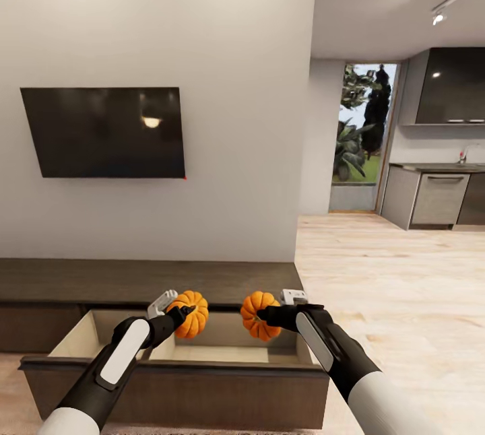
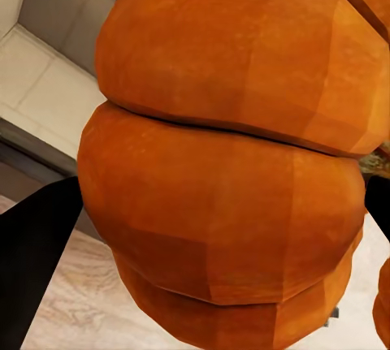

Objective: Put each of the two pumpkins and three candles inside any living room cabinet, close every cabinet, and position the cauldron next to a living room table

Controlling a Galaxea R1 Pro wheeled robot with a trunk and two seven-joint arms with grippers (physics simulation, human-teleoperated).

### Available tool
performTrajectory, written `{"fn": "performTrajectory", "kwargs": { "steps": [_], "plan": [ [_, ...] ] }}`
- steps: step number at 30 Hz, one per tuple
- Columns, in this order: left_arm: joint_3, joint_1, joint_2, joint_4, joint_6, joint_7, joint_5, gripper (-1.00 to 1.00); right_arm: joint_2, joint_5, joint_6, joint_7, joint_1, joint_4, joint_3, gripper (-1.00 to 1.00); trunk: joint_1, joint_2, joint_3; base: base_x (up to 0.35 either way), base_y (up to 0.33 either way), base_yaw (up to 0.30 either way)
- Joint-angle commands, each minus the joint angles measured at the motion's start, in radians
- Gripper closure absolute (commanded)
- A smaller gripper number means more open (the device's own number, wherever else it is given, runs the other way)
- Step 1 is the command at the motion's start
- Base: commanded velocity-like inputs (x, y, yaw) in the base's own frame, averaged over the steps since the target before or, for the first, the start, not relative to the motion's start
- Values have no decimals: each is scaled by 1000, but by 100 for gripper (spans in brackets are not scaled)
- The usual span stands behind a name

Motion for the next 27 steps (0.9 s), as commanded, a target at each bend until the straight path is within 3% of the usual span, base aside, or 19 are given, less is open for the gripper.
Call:
{"fn": "performTrajectory", "kwargs": {
  "steps": [1,27],
  "plan": [
    [-3,-1,1,-2,-1,11,10,100,0,-11,2,-11,-1,-2,2,100,4,-8,-4,0,0,0],
    [-4,-1,-1,-8,-1,11,12,100,-1,-11,2,-10,-1,-2,2,100,96,-176,-80,0,0,0]
  ]
}}
